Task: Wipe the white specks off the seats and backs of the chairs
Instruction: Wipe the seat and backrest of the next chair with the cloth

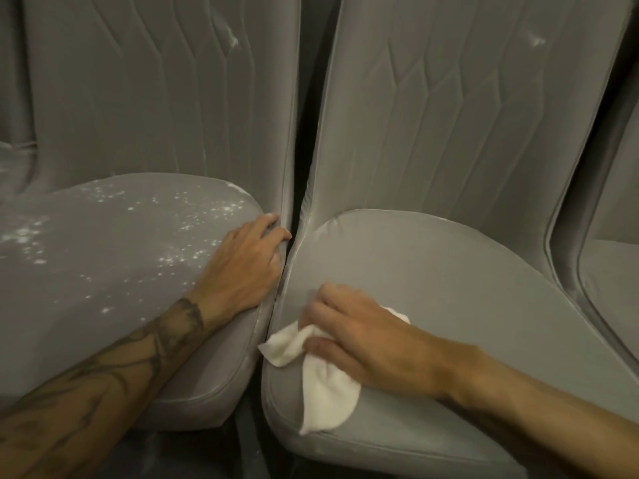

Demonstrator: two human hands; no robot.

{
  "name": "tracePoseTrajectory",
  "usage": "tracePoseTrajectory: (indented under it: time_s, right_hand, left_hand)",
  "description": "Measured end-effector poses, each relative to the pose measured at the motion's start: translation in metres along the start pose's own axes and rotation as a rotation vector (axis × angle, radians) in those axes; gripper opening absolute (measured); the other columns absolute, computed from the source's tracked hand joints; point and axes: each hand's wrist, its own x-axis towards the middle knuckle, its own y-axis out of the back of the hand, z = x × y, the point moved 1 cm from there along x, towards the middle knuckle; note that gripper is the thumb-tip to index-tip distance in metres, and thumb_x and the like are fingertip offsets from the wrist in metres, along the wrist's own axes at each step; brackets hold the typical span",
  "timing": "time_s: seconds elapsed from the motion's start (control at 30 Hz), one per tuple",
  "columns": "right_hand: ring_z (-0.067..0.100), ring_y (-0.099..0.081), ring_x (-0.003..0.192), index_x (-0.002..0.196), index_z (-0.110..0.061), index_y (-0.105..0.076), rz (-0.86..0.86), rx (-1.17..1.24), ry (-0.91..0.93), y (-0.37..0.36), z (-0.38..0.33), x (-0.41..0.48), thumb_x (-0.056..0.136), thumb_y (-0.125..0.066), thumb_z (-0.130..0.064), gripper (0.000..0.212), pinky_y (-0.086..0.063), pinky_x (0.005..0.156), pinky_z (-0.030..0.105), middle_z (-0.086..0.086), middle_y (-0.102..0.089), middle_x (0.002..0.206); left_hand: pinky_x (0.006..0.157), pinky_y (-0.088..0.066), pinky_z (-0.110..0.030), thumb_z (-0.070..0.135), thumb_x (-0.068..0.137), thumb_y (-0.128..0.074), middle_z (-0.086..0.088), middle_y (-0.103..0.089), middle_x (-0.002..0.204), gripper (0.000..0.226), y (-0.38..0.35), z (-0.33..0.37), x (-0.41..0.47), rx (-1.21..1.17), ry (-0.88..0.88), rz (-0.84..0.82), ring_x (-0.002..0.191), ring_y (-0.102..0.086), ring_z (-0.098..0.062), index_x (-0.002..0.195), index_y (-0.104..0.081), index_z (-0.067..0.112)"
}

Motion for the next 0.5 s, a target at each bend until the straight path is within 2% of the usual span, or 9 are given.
tracePoseTrajectory:
  time_s: [0.07, 0.17, 0.2, 0.3, 0.37, 0.43, 0.5]
  right_hand:
    - [0.017, -0.047, 0.099, 0.122, -0.023, -0.051, -0.007, -0.043, -0.085, 0.009, 0.016, 0.009, 0.106, -0.037, -0.041, 0.028, -0.041, 0.092, 0.036, -0.002, -0.046, 0.112]
    - [0.026, -0.049, 0.107, 0.124, -0.014, -0.052, 0.02, -0.082, -0.356, 0.02, 0.04, 0.029, 0.106, -0.04, -0.035, 0.03, -0.039, 0.099, 0.043, 0.006, -0.048, 0.117]
    - [0.027, -0.049, 0.108, 0.124, -0.013, -0.052, 0.024, -0.093, -0.375, 0.016, 0.038, 0.03, 0.106, -0.041, -0.034, 0.03, -0.039, 0.099, 0.043, 0.007, -0.048, 0.117]
    - [0.02, -0.048, 0.098, 0.118, -0.021, -0.052, 0.078, -0.068, -0.163, 0.0, -0.005, 0.006, 0.106, -0.038, -0.041, 0.027, -0.041, 0.09, 0.038, -0.001, -0.047, 0.112]
    - [0.011, -0.044, 0.094, 0.116, -0.029, -0.048, 0.024, 0.006, -0.056, -0.001, -0.027, -0.02, 0.106, -0.034, -0.046, 0.024, -0.039, 0.086, 0.031, -0.009, -0.043, 0.109]
    - [0.011, -0.044, 0.098, 0.119, -0.03, -0.047, -0.001, -0.008, -0.091, 0.007, -0.013, -0.037, 0.107, -0.032, -0.046, 0.024, -0.037, 0.089, 0.029, -0.008, -0.043, 0.112]
    - [0.018, -0.048, 0.102, 0.122, -0.022, -0.051, 0.035, -0.075, -0.242, 0.021, 0.022, -0.044, 0.107, -0.037, -0.039, 0.026, -0.039, 0.095, 0.034, -0.002, -0.045, 0.114]
  left_hand:
    - [0.111, -0.041, -0.044, 0.026, 0.1, -0.029, -0.009, -0.042, 0.155, 0.048, -0.001, -0.002, 0.0, 0.004, -0.005, 0.008, 0.132, -0.051, -0.027, 0.137, -0.058, 0.018]
    - [0.113, -0.039, -0.044, 0.019, 0.105, -0.039, -0.009, -0.041, 0.156, 0.038, -0.002, -0.004, 0.002, -0.004, -0.003, 0.003, 0.133, -0.05, -0.027, 0.138, -0.058, 0.018]
    - [0.113, -0.039, -0.044, 0.018, 0.104, -0.041, -0.008, -0.041, 0.156, 0.038, -0.003, -0.004, 0.002, -0.006, -0.003, 0.001, 0.134, -0.05, -0.027, 0.138, -0.058, 0.018]
    - [0.112, -0.039, -0.044, 0.022, 0.104, -0.037, -0.007, -0.041, 0.156, 0.04, -0.002, -0.004, 0.002, 0.006, 0.003, 0.002, 0.133, -0.05, -0.027, 0.137, -0.058, 0.019]
    - [0.113, -0.038, -0.044, 0.027, 0.101, -0.031, -0.007, -0.041, 0.156, 0.046, -0.001, -0.003, 0.001, 0.002, 0.01, -0.011, 0.135, -0.049, -0.027, 0.137, -0.058, 0.02]
    - [0.115, -0.037, -0.045, 0.029, 0.099, -0.029, -0.008, -0.041, 0.157, 0.049, 0.0, -0.002, 0.001, -0.003, 0.018, -0.018, 0.136, -0.048, -0.027, 0.137, -0.059, 0.019]
    - [0.116, -0.037, -0.045, 0.03, 0.099, -0.028, -0.009, -0.042, 0.157, 0.051, 0.001, 0.0, 0.001, -0.01, 0.025, -0.027, 0.137, -0.048, -0.028, 0.137, -0.06, 0.019]
